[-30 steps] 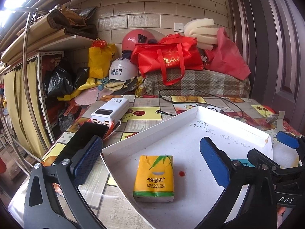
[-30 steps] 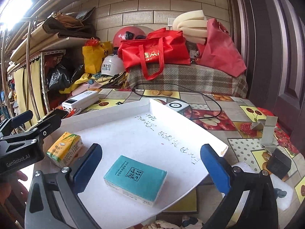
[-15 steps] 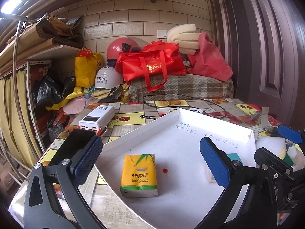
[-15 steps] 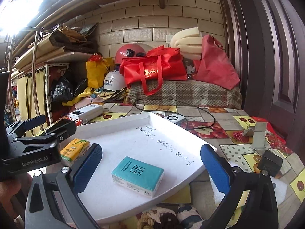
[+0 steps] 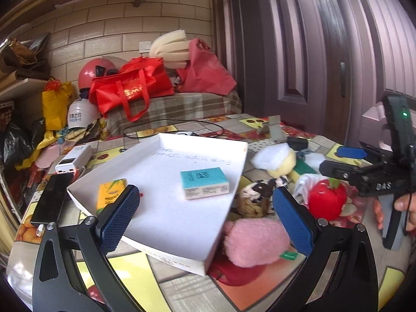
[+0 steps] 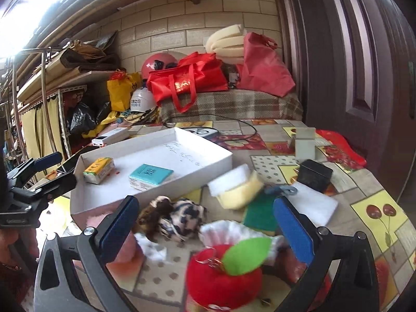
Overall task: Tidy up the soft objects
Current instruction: 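Grasp pink pompom with left tool while right tool grasps red apple plush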
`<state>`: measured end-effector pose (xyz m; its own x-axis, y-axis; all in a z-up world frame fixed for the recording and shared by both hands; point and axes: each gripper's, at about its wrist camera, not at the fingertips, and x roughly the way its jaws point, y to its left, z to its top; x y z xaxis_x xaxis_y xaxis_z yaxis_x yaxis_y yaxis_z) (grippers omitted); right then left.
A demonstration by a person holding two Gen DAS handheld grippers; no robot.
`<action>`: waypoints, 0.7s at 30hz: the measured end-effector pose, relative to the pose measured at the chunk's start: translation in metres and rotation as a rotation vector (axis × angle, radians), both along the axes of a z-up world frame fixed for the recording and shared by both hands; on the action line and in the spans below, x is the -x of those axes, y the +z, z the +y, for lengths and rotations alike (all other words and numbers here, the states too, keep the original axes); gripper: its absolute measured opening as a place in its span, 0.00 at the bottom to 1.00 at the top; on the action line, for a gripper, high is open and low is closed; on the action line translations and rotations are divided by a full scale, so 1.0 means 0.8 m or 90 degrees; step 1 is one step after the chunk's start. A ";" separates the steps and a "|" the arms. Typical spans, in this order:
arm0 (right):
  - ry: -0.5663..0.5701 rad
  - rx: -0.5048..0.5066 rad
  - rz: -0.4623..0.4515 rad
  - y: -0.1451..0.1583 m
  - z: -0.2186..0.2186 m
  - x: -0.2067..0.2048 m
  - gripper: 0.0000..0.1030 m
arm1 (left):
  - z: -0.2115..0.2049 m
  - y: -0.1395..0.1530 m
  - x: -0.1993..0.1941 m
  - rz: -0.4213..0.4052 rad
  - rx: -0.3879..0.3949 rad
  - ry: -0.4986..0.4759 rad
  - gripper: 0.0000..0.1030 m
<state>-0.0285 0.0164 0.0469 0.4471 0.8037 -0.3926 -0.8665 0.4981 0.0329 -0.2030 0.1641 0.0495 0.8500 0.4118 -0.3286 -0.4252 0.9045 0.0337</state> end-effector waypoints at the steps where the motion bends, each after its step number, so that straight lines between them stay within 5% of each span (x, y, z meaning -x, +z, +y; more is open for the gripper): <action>1: -0.010 0.016 0.017 -0.002 -0.006 -0.011 1.00 | -0.007 -0.001 -0.004 0.010 -0.001 -0.019 1.00; 5: -0.008 0.081 0.075 -0.014 -0.026 -0.036 1.00 | -0.030 -0.007 -0.024 0.069 0.008 -0.097 0.99; 7: 0.005 0.108 0.079 -0.016 -0.031 -0.034 1.00 | -0.042 -0.012 -0.036 0.103 0.002 -0.125 0.90; 14: 0.063 0.239 0.131 -0.050 -0.006 -0.019 0.95 | -0.067 -0.041 -0.081 0.246 -0.060 -0.115 0.88; 18: 0.078 0.294 0.138 -0.063 0.020 -0.012 0.90 | -0.060 -0.046 -0.089 0.259 -0.047 -0.096 0.88; 21: 0.067 0.288 0.112 -0.062 0.030 -0.015 0.63 | -0.053 -0.048 -0.090 0.264 -0.034 -0.085 0.88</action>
<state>-0.0168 0.0407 -0.0026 0.2675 0.5728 -0.7748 -0.9137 0.4061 -0.0152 -0.1312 0.1213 0.0113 0.6978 0.3329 -0.6343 -0.2451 0.9430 0.2252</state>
